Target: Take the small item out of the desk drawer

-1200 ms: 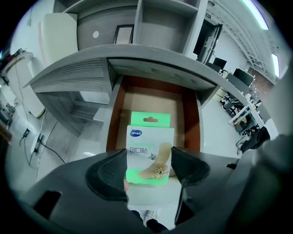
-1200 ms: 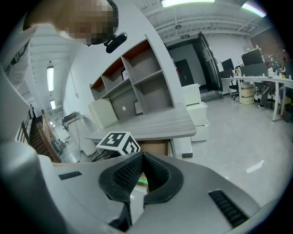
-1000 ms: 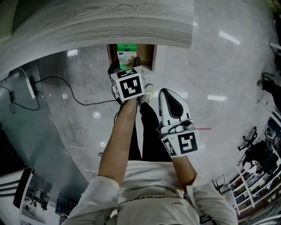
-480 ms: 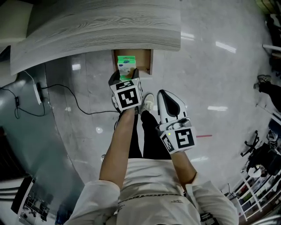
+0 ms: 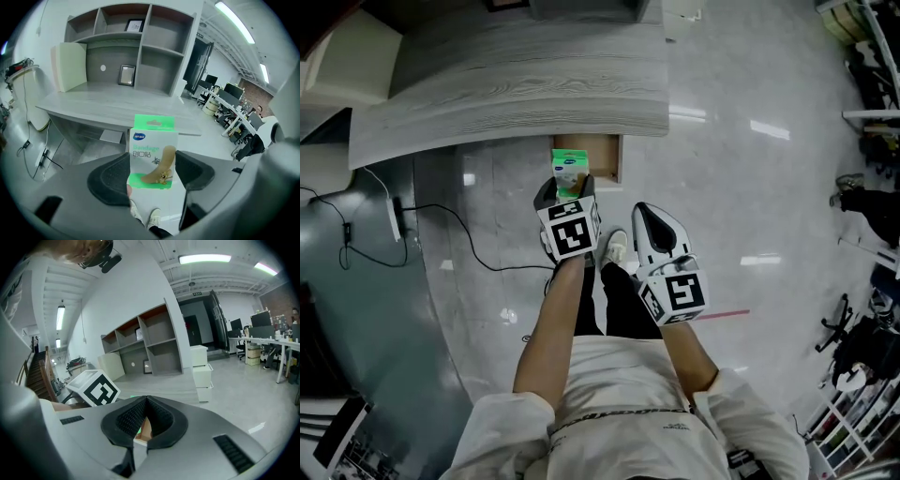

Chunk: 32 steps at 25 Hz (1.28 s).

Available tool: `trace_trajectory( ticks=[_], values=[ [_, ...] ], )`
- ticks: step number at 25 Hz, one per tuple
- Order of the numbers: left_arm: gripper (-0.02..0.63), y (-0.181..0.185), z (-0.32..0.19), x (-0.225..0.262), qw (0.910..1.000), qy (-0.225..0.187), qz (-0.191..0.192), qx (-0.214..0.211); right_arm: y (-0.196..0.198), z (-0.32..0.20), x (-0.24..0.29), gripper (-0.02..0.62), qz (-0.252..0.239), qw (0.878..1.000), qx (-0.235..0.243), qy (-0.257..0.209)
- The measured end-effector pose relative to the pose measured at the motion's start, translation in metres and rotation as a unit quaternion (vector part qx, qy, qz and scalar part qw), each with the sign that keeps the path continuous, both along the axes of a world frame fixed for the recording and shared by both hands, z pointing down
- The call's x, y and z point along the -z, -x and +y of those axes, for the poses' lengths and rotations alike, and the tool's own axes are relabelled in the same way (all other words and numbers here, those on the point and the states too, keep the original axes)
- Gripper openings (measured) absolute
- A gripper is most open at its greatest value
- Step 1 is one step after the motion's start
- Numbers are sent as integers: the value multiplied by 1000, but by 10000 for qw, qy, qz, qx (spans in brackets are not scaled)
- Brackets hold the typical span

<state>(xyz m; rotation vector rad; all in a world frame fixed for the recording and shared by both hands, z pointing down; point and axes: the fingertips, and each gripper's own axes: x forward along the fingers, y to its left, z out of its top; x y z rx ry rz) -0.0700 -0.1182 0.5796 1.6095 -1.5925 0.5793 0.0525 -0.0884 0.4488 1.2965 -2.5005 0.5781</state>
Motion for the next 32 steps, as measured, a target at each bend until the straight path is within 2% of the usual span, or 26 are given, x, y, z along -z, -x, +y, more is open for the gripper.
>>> trace_trajectory(
  ticks=[5, 10, 18, 24, 32],
  values=[
    [311, 4, -12, 39, 9995, -280, -47, -105, 8, -15, 29, 31, 0, 9999, 6, -140],
    [311, -1, -15, 85, 9986, -500, 82, -162, 4, -22, 63, 31, -28, 9995, -92, -287],
    [311, -7, -14, 150, 9949, -908, -2, -436, -4, -24, 108, 31, -61, 9991, -194, -377],
    [311, -12, -15, 203, 9898, -1281, 70, -616, -6, -24, 142, 31, -115, 9982, -255, -535],
    [311, -8, -17, 261, 9811, -1792, -33, -726, -3, -24, 178, 31, -178, 9969, -254, -716]
  ],
)
